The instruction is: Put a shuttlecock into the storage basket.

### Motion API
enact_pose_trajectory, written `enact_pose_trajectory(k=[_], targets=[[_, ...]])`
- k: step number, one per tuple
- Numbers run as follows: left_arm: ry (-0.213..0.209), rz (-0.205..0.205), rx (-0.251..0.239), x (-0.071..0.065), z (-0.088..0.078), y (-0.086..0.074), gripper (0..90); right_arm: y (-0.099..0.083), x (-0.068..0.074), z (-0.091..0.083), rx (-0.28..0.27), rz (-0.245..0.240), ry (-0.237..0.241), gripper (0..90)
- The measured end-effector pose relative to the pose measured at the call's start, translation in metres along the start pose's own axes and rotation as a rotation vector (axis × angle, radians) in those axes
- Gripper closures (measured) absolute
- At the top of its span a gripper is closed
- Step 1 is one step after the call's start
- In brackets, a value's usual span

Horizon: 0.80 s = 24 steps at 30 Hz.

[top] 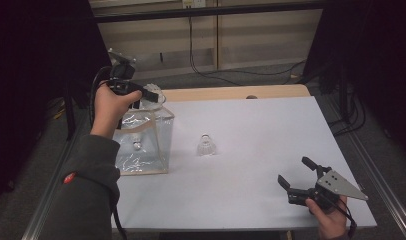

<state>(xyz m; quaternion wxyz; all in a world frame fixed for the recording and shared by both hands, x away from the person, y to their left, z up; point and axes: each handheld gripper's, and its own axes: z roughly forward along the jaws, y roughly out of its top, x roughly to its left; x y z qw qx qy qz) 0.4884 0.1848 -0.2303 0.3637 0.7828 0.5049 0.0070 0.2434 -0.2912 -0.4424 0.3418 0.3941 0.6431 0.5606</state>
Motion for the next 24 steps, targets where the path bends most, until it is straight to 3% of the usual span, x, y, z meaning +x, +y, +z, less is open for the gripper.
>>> enact_pose_trajectory(k=[24], targets=[[0.024, -0.028, -0.006, 0.011, 0.001, 0.003, 84.1, -0.001, 0.000, 0.001, 0.004, 0.002, 0.007, 2.3]])
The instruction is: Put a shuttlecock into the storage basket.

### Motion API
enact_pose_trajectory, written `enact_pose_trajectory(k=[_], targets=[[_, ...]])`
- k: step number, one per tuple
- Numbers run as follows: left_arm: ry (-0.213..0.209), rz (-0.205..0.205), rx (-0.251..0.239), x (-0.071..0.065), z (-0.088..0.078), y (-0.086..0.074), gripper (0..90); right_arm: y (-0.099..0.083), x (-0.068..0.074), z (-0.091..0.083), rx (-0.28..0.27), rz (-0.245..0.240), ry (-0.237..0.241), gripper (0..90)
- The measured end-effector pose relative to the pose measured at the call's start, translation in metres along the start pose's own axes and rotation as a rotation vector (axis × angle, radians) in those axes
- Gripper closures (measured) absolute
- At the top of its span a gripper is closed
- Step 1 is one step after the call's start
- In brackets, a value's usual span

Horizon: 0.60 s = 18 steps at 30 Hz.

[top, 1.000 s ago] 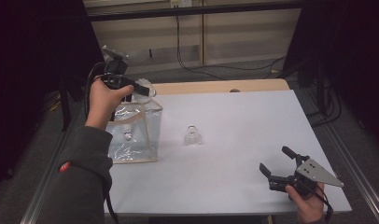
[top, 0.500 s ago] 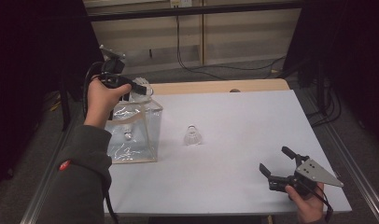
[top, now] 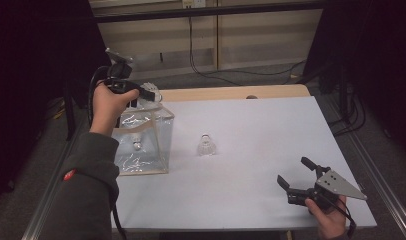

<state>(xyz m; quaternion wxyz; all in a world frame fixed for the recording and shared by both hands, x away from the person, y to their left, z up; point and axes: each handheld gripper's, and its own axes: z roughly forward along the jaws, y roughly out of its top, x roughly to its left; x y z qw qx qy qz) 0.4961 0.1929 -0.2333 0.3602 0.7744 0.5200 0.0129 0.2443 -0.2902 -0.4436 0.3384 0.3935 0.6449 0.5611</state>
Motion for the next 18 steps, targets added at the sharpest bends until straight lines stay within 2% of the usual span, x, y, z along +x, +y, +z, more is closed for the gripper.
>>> enact_pose_trajectory(k=[6, 18], targets=[[0.005, 0.006, 0.006, 0.005, -0.002, 0.002, 84.1, 0.001, 0.000, 0.000, 0.002, -0.002, 0.000, 2.3], [0.024, -0.014, 0.004, 0.012, -0.001, 0.004, 84.1, 0.000, 0.000, 0.001, 0.006, -0.008, 0.000, 2.3]])
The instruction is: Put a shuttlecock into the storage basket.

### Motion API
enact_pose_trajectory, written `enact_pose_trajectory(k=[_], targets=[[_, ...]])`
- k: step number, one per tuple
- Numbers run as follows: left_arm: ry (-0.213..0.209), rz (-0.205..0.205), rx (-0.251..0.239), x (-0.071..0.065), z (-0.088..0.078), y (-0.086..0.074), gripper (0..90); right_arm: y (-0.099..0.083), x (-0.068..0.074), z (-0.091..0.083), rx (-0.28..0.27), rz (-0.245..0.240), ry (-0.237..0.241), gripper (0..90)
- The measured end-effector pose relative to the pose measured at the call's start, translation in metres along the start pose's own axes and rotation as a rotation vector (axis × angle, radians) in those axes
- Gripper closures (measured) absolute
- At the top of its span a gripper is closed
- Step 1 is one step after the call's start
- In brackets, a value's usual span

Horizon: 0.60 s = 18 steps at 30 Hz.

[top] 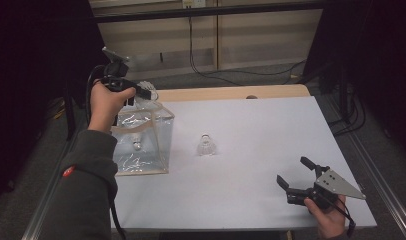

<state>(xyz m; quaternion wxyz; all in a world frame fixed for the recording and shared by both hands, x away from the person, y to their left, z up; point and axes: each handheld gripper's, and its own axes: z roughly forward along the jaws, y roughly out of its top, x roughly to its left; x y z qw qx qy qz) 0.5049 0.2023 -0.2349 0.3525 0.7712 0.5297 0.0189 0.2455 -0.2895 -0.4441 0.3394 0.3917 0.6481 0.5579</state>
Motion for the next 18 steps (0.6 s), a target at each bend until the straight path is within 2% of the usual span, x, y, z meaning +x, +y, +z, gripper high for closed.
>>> enact_pose_trajectory(k=[18], targets=[[0.046, -0.023, 0.002, 0.014, -0.001, 0.001, 84.1, -0.001, 0.001, 0.001, 0.002, 0.000, 0.003, 2.3]])
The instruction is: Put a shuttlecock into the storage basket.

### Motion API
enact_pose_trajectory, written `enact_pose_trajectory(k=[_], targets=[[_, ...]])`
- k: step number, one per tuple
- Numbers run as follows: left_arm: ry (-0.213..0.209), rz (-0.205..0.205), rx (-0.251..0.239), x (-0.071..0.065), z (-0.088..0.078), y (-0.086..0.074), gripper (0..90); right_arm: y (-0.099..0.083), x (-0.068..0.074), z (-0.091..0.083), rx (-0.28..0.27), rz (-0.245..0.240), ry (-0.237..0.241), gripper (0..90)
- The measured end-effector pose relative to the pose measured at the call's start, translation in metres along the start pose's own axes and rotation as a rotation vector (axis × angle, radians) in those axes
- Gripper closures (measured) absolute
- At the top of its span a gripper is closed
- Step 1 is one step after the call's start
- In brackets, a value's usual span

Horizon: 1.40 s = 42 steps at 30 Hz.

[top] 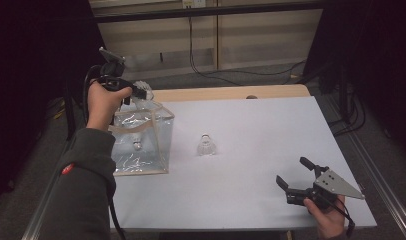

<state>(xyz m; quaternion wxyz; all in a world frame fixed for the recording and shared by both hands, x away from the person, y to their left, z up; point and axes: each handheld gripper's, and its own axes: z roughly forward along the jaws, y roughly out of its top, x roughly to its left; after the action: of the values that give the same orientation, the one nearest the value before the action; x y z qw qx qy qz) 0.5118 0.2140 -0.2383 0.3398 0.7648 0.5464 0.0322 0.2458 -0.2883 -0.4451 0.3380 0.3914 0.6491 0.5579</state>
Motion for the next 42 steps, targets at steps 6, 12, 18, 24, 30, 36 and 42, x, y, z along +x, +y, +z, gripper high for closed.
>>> enact_pose_trajectory(k=[6, 12, 18, 24, 30, 36, 42], targets=[[0.014, -0.016, -0.001, 0.007, -0.001, 0.000, 84.0, 0.000, 0.001, 0.000, 0.001, -0.002, 0.004, 2.3], [0.028, -0.024, 0.005, 0.013, -0.001, 0.001, 84.0, 0.000, 0.000, 0.000, 0.002, -0.004, -0.001, 2.3], [0.041, -0.031, 0.008, 0.019, -0.001, 0.002, 84.0, -0.001, -0.001, 0.001, 0.004, -0.004, -0.002, 2.4], [0.054, -0.037, 0.008, 0.025, -0.002, 0.003, 84.0, 0.000, 0.000, 0.001, 0.005, -0.004, -0.001, 2.4], [0.073, -0.054, 0.000, 0.033, -0.004, 0.003, 83.9, -0.001, -0.001, 0.001, 0.006, 0.001, -0.001, 2.4], [0.093, -0.060, 0.001, 0.039, -0.004, 0.002, 83.8, -0.001, 0.001, 0.001, 0.006, 0.001, 0.005, 2.4], [0.102, -0.073, 0.011, 0.047, 0.000, 0.002, 83.6, -0.001, 0.002, 0.002, 0.008, -0.001, 0.010, 2.4]])
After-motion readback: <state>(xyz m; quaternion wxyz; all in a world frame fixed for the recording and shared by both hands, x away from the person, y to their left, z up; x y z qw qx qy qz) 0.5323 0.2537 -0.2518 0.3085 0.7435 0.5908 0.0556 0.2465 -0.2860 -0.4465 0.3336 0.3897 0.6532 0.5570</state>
